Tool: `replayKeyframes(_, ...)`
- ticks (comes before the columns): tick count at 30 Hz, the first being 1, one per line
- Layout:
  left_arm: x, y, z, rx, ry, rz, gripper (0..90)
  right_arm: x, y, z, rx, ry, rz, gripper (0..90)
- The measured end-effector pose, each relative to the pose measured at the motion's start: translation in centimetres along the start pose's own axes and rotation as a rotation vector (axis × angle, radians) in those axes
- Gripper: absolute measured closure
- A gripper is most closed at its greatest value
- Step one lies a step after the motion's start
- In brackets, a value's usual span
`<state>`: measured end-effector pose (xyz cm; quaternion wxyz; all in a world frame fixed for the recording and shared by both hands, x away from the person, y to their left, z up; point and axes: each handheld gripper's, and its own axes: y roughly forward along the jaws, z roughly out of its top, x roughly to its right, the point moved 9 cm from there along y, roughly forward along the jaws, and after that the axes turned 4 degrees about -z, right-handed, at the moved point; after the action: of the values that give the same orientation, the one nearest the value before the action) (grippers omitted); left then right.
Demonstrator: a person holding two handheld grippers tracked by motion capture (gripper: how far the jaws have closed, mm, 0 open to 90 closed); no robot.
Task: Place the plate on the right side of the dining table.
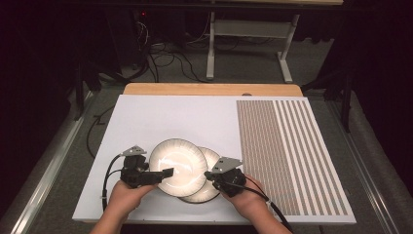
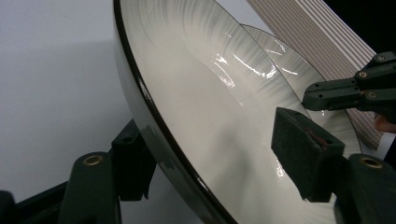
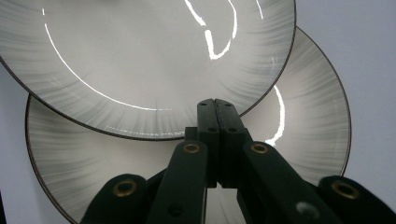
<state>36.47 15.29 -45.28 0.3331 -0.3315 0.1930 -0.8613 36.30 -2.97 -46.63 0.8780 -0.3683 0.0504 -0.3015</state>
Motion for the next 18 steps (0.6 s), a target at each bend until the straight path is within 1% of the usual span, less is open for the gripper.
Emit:
replayKeyframes(2, -0.06, -0.04, 0.01, 0.002, -0.014, 0.001, 36.8, -0.01, 0.00, 0.01, 0.001, -0.002, -0.001, 90.0)
replayKeyframes(3, -0.13, -0.09, 0.02, 0.002, -0.031, 0.001, 39.2, -0.01, -0.01, 0.01, 0.001, -0.002, -0.002, 90.0)
replayKeyframes(5, -0.22, -0.16, 0.04, -0.001, -0.054, 0.001, 40.4, -0.01, -0.01, 0.01, 0.001, -0.002, -0.002, 90.0)
replayKeyframes(7, -0.32, -0.20, 0.06, -0.001, -0.063, 0.005, 43.2, -0.02, -0.01, 0.01, 0.001, -0.001, -0.002, 90.0)
replayKeyframes(10, -0.49, -0.26, 0.03, -0.006, -0.064, 0.020, 48.7, -0.03, -0.02, 0.01, 0.001, -0.004, -0.002, 90.0)
replayKeyframes(16, -0.77, -0.38, 0.03, -0.007, -0.082, 0.029, 57.2, -0.06, -0.05, -0.01, 0.000, -0.008, -0.001, 90.0)
replayKeyframes(18, -0.83, -0.44, 0.05, -0.008, -0.087, 0.024, 58.0, -0.07, -0.05, -0.02, 0.000, -0.008, -0.001, 90.0)
